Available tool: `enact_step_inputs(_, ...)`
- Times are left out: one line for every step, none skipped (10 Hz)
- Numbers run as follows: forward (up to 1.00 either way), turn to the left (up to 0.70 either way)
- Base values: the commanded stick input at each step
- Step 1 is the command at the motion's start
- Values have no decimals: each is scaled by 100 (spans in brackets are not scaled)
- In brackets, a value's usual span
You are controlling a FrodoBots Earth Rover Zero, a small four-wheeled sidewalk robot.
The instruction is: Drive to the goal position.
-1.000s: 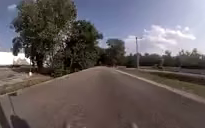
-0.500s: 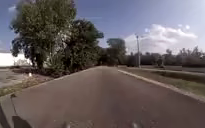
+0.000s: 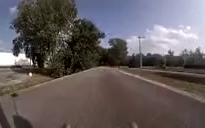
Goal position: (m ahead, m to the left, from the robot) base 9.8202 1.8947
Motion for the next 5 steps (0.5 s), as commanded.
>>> enact_step_inputs(70,-18)
enact_step_inputs(70,-35)
enact_step_inputs(70,-21)
enact_step_inputs(70,0)
enact_step_inputs(70,0)
